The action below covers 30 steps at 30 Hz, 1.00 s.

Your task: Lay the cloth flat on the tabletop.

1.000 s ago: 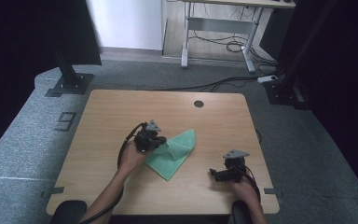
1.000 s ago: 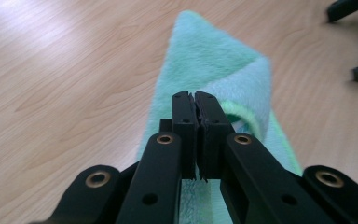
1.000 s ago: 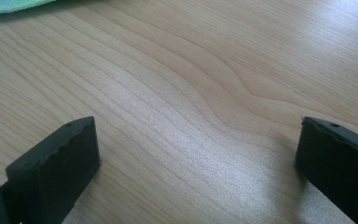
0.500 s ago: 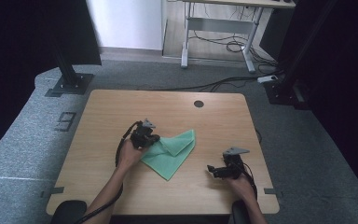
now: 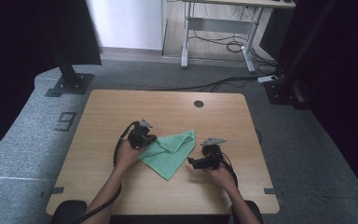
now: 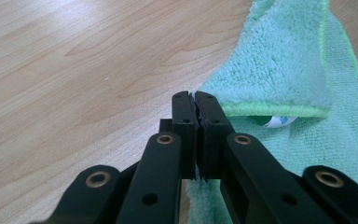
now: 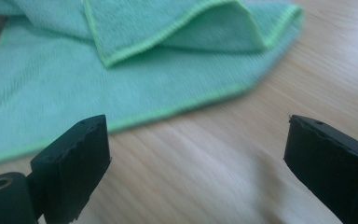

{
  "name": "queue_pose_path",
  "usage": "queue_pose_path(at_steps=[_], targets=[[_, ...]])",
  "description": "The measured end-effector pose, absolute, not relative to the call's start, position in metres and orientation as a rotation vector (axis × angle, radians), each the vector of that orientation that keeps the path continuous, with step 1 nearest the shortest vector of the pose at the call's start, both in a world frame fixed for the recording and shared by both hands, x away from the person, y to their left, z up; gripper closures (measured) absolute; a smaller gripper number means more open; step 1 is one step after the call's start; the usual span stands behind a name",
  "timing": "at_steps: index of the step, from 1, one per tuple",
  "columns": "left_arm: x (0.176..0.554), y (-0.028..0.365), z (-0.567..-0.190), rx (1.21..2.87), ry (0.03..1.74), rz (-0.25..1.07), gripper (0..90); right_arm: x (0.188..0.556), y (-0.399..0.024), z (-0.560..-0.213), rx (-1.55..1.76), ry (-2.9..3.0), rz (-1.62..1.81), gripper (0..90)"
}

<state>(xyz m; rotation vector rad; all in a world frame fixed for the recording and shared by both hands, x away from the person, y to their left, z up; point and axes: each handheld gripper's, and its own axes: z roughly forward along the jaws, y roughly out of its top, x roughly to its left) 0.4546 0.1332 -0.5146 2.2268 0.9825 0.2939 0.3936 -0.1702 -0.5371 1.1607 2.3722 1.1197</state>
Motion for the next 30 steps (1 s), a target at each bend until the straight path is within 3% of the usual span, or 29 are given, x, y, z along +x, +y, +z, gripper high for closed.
queue_pose_path(at_steps=[13, 30], targets=[[0.455, 0.134, -0.519, 2.232, 0.984, 0.291, 87.0, 0.398, -0.128, -0.549, 1.116, 2.400, 1.008, 3.8], [0.454, 0.147, -0.518, 2.188, 1.030, 0.334, 87.1, 0.400, -0.144, -0.552, 1.109, 2.370, 0.958, 0.9]])
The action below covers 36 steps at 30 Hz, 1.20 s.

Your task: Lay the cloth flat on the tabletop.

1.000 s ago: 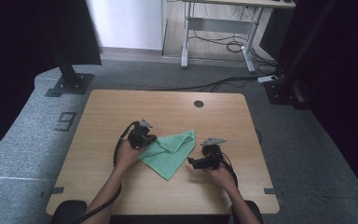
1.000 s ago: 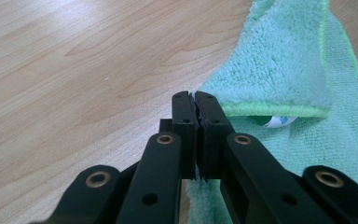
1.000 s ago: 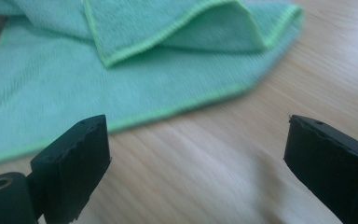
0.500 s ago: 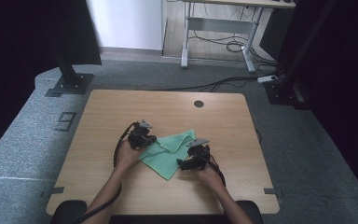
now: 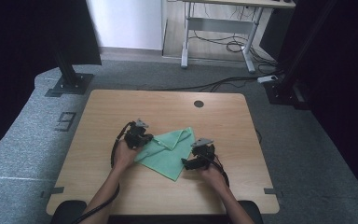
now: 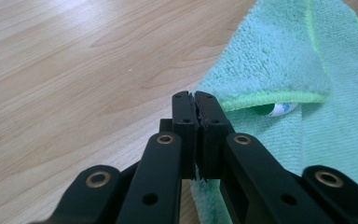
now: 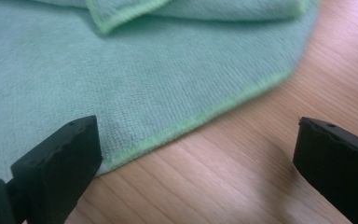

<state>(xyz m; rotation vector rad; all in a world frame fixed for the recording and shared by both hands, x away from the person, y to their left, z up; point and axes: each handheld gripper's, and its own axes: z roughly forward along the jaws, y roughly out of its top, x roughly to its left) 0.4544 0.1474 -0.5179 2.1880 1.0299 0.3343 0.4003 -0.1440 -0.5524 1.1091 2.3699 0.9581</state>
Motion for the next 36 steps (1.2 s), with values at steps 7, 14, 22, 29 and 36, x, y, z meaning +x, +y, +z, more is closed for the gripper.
queue_pose_path(at_steps=[7, 14, 22, 29, 36], targets=[[0.452, 0.160, -0.521, 2.176, 1.065, 0.339, 87.1, 0.402, -0.158, -0.551, 1.137, 2.353, 0.934, 1.8], [0.443, 0.178, -0.527, 2.154, 1.100, 0.335, 87.0, 0.405, -0.170, -0.550, 1.166, 2.332, 0.909, 2.5], [0.425, 0.190, -0.532, 2.153, 1.096, 0.278, 85.2, 0.409, -0.182, -0.550, 1.205, 2.306, 0.900, 3.4], [0.423, 0.185, -0.522, 2.167, 1.033, 0.334, 58.3, 0.413, -0.190, -0.553, 1.261, 2.293, 0.946, 2.7], [0.431, 0.154, -0.502, 2.162, 0.920, 0.322, 54.4, 0.413, -0.192, -0.556, 1.255, 2.276, 0.973, 0.0]])
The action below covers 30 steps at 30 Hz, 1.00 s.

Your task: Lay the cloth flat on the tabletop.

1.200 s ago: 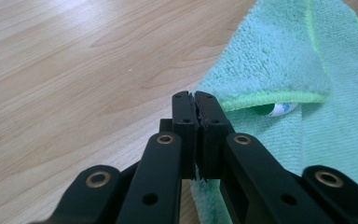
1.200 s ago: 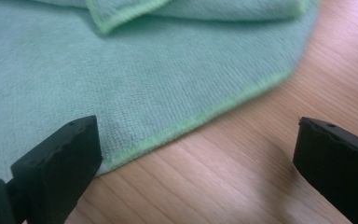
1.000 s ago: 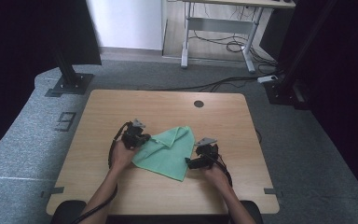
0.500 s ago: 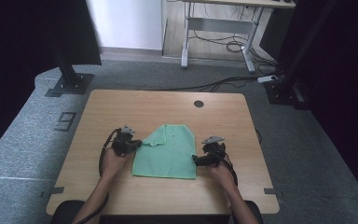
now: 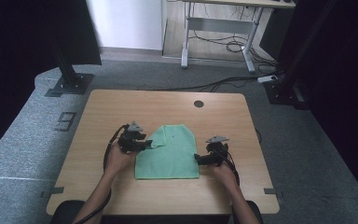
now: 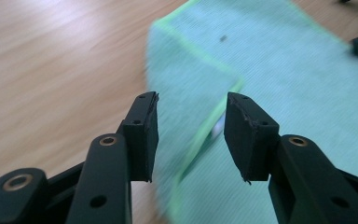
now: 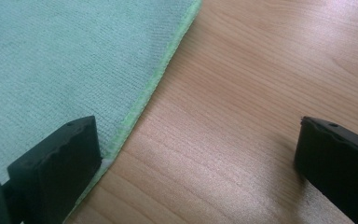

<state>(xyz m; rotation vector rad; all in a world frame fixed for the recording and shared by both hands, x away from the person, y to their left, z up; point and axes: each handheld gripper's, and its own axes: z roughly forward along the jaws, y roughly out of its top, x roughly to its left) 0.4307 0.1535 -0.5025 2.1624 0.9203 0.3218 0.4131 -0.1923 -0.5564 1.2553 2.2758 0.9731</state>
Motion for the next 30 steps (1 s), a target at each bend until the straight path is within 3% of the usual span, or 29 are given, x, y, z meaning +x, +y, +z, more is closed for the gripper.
queue_pose_path(at_steps=[7, 13, 20, 30], targets=[[0.444, 0.115, -0.511, 2.238, 0.847, 0.273, 55.8, 0.413, -0.192, -0.556, 1.258, 2.274, 0.973, 0.0], [0.453, 0.099, -0.525, 2.307, 0.861, 0.263, 62.9, 0.412, -0.192, -0.556, 1.259, 2.272, 0.973, 0.0], [0.455, 0.106, -0.533, 2.283, 0.915, 0.264, 84.9, 0.412, -0.192, -0.556, 1.261, 2.272, 0.974, 0.0], [0.458, 0.130, -0.504, 2.220, 0.954, 0.371, 86.4, 0.411, -0.192, -0.556, 1.263, 2.268, 0.973, 0.0]])
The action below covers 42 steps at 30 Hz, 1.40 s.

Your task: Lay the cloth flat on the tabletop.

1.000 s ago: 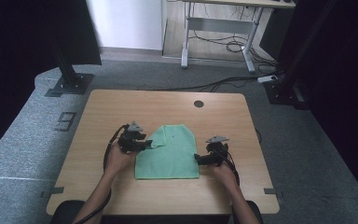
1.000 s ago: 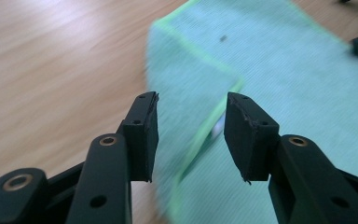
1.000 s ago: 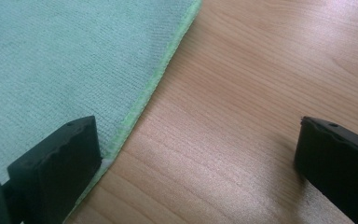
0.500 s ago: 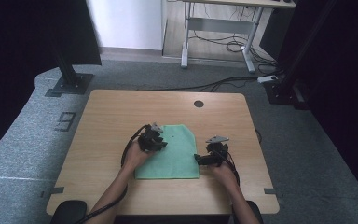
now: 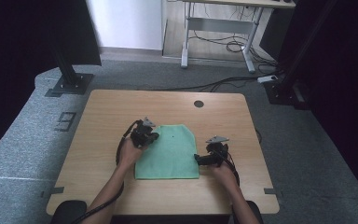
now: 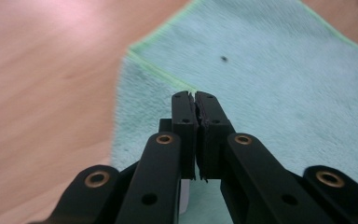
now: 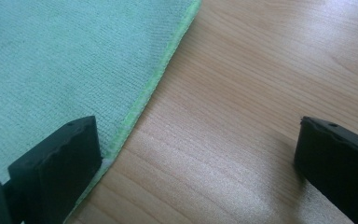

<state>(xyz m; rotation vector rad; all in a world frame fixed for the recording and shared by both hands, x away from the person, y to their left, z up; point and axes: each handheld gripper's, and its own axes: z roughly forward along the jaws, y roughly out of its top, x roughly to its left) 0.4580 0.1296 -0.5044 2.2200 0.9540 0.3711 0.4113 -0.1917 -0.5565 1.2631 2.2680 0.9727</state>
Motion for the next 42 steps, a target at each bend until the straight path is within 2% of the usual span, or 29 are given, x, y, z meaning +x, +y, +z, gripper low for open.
queue_pose_path(at_steps=[12, 16, 22, 28, 35, 42], targets=[[0.466, 0.189, -0.493, 2.125, 1.139, 0.458, 75.2, 0.411, -0.192, -0.556, 1.261, 2.267, 0.973, 0.0], [0.464, 0.197, -0.497, 2.103, 1.166, 0.480, 62.9, 0.411, -0.192, -0.556, 1.264, 2.267, 0.973, 0.0], [0.455, 0.186, -0.494, 2.097, 1.095, 0.444, 36.7, 0.411, -0.192, -0.556, 1.264, 2.267, 0.972, 0.0], [0.436, 0.173, -0.506, 2.130, 1.037, 0.400, 21.8, 0.411, -0.192, -0.556, 1.264, 2.268, 0.972, 0.1], [0.413, 0.179, -0.533, 2.184, 1.055, 0.395, 14.8, 0.409, -0.191, -0.556, 1.259, 2.270, 0.974, 0.1], [0.405, 0.182, -0.545, 2.201, 1.084, 0.397, 14.3, 0.401, -0.188, -0.556, 1.253, 2.278, 0.974, 0.1]])
